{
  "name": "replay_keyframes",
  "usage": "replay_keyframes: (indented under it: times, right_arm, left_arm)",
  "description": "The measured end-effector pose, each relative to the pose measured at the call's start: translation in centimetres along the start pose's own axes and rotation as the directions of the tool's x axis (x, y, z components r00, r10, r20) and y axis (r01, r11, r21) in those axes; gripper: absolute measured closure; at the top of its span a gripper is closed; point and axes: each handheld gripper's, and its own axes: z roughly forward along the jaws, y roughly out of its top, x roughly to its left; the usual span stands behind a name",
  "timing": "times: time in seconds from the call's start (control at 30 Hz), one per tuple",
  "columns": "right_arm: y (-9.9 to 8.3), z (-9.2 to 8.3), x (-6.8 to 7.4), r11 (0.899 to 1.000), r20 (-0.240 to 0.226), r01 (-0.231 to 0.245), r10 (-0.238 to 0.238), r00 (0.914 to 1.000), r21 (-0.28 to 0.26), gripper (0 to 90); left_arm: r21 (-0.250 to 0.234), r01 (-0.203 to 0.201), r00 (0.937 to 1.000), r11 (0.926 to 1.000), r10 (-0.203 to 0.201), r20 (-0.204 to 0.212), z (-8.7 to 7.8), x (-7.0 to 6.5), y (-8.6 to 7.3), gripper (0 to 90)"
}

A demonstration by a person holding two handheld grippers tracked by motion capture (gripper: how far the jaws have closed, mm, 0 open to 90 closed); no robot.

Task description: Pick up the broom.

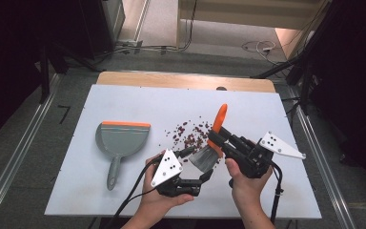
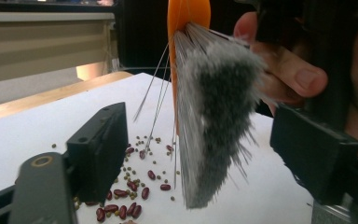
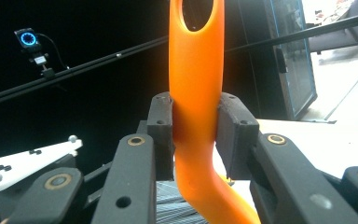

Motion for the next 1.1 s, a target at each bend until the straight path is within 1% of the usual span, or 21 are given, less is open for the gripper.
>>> replay_keyframes:
  times: [0.03, 0.07, 0.1, 0.2, 0.23, 0.33, 0.37, 0.4, 0.43, 0.53, 0.6, 0.63, 0.73, 0.8, 0.83, 0.9, 0.97, 1.0, 1.03, 1.07, 1.1]
  right_arm:
    - [-0.1, 0.1, 0.1, 1.000, -0.004, -0.001, 0.001, 1.0000, 0.001, 67.0]
    - [-0.1, 0.1, 0.1, 1.000, -0.004, -0.001, 0.001, 1.0000, 0.001, 67.0]
    - [-0.2, 0.2, 0.4, 1.000, -0.007, -0.003, 0.003, 1.0000, 0.003, 67.0]
    - [-0.4, 0.3, 0.7, 1.000, -0.009, -0.007, 0.007, 0.9999, -0.003, 67.0]
    - [-0.4, 0.4, 0.8, 1.000, -0.012, -0.010, 0.010, 0.9999, -0.003, 67.0]
    - [-0.6, 0.6, 1.1, 1.000, -0.009, 0.004, -0.004, 1.0000, -0.002, 67.0]
    - [-0.7, 0.6, 1.2, 1.000, -0.008, 0.003, -0.003, 1.0000, -0.005, 67.0]
    - [-0.7, 0.6, 1.2, 1.000, -0.006, 0.001, -0.001, 1.0000, -0.004, 67.0]
    - [-0.8, 0.6, 1.2, 1.000, -0.006, 0.001, -0.001, 1.0000, -0.002, 67.0]
    - [-0.9, 0.6, 1.1, 1.000, 0.001, 0.000, 0.000, 1.0000, -0.006, 67.0]
    - [-1.0, 0.7, 1.1, 1.000, 0.008, 0.000, 0.000, 1.0000, -0.011, 67.0]
    - [-1.0, 0.7, 1.1, 1.000, 0.009, -0.001, 0.001, 1.0000, -0.008, 67.0]
    - [-1.1, 0.8, 1.2, 1.000, 0.012, 0.007, -0.007, 0.9999, -0.008, 66.8]
    - [-1.2, 0.9, 1.1, 1.000, 0.003, 0.015, -0.015, 0.9999, -0.010, 66.6]
    - [-1.2, 0.9, 1.2, 1.000, 0.001, 0.016, -0.016, 0.9999, -0.012, 66.5]
    - [-1.2, 1.0, 1.2, 1.000, 0.000, 0.018, -0.018, 0.9998, -0.010, 66.4]
    - [-1.1, 1.2, 1.0, 1.000, -0.020, 0.025, -0.025, 0.9995, -0.003, 65.3]
    - [-1.1, 1.2, 1.0, 1.000, -0.020, 0.025, -0.025, 0.9995, -0.003, 65.3]
    - [-1.0, 1.3, 1.0, 1.000, -0.029, 0.029, -0.028, 0.9992, 0.008, 62.3]
    - [-0.9, 1.4, 0.7, 0.999, -0.040, 0.039, -0.038, 0.9985, 0.010, 55.1]
    - [-0.8, 1.4, 0.5, 0.999, -0.046, 0.042, -0.041, 0.9981, 0.009, 51.9]
  left_arm:
    - [0.002, 0.006, 1.0000, 1.0000, -0.006, -0.006, 0.0, 0.0, 0.0, 26.5]
    - [0.007, 0.017, 0.9997, 0.9998, -0.017, -0.018, 0.1, 0.0, 0.0, 26.5]
    - [0.001, 0.053, 0.9985, 0.9986, -0.053, 0.015, 0.0, 0.2, 0.0, 33.1]
    - [0.004, 0.048, 0.9988, 0.9988, -0.048, 0.003, 0.0, 0.1, 0.0, 46.2]
    - [0.015, 0.064, 0.9979, 0.9979, -0.064, 0.012, 0.1, 0.1, -0.1, 49.7]
    - [0.019, 0.069, 0.9976, 0.9974, -0.069, 0.007, 0.1, 0.1, -0.2, 56.5]
    - [0.014, 0.077, 0.9970, 0.9969, -0.077, -0.013, 0.0, 0.2, -0.2, 56.9]
    - [0.014, 0.077, 0.9970, 0.9969, -0.077, -0.013, 0.0, 0.2, -0.2, 61.0]
    - [0.016, 0.089, 0.9960, 0.9959, -0.089, -0.008, 0.0, 0.3, -0.1, 65.3]
    - [0.021, 0.088, 0.9960, 0.9959, -0.088, -0.016, -0.1, 0.3, -0.1, 76.1]
    - [0.027, 0.095, 0.9954, 0.9951, -0.095, -0.012, 0.0, 0.4, -0.1, 78.2]
    - [0.030, 0.087, 0.9960, 0.9958, -0.086, -0.025, -0.1, 0.4, -0.2, 79.5]
    - [0.033, 0.084, 0.9963, 0.9959, -0.084, -0.018, -0.1, 0.4, -0.2, 82.8]
    - [0.038, 0.070, 0.9974, 0.9968, -0.069, -0.020, -0.2, 0.5, -0.1, 84.4]
    - [0.043, 0.065, 0.9979, 0.9970, -0.064, -0.010, -0.4, 0.8, -0.1, 84.8]
    - [0.046, 0.061, 0.9981, 0.9971, -0.060, -0.008, -0.5, 0.9, 0.0, 85.4]
    - [0.049, 0.060, 0.9982, 0.9970, -0.060, 0.004, -0.7, 1.2, 0.0, 85.7]
    - [0.049, 0.060, 0.9981, 0.9970, -0.061, 0.013, -0.7, 1.3, 0.1, 85.9]
    - [0.044, 0.063, 0.9978, 0.9971, -0.063, 0.019, -0.8, 1.4, 0.1, 85.9]
    - [0.040, 0.056, 0.9981, 0.9976, -0.057, 0.022, -0.9, 1.5, 0.1, 85.9]
    - [0.037, 0.045, 0.9986, 0.9983, -0.046, 0.026, -1.0, 1.5, 0.3, 86.0]
